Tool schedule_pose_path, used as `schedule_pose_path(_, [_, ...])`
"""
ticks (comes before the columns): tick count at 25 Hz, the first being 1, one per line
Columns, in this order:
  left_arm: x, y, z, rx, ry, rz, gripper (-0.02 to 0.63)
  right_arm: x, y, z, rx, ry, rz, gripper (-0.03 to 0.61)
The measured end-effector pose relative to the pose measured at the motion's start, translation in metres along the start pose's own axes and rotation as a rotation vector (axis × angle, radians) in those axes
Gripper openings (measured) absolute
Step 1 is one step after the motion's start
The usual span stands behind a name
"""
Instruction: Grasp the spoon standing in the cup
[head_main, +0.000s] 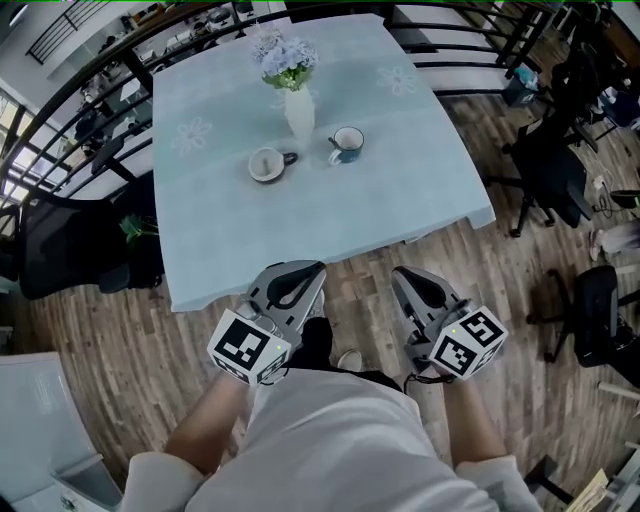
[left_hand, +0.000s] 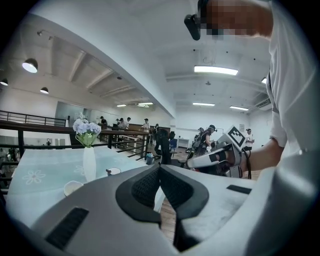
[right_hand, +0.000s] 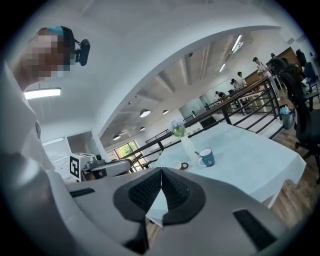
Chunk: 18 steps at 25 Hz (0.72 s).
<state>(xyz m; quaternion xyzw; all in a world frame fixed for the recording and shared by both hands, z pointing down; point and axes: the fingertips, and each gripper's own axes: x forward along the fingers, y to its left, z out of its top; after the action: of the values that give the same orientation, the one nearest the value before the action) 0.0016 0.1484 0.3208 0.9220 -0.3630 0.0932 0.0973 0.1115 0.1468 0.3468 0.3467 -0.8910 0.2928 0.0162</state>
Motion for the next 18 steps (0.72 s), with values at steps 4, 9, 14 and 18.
schedule_pose_path(4, [0.017, 0.036, 0.001, -0.012, 0.01, -0.011, 0.02, 0.033, -0.016, 0.011, 0.006, 0.017, -0.014, 0.021])
schedule_pose_path(9, [0.034, 0.08, 0.002, -0.036, 0.019, -0.025, 0.02, 0.072, -0.034, 0.023, 0.02, 0.036, -0.038, 0.021])
schedule_pose_path(14, [0.049, 0.119, 0.004, -0.054, 0.028, -0.044, 0.02, 0.109, -0.047, 0.038, 0.02, 0.049, -0.055, 0.021])
schedule_pose_path(18, [0.06, 0.151, 0.005, -0.07, 0.036, -0.063, 0.02, 0.138, -0.058, 0.056, 0.017, 0.047, -0.078, 0.021])
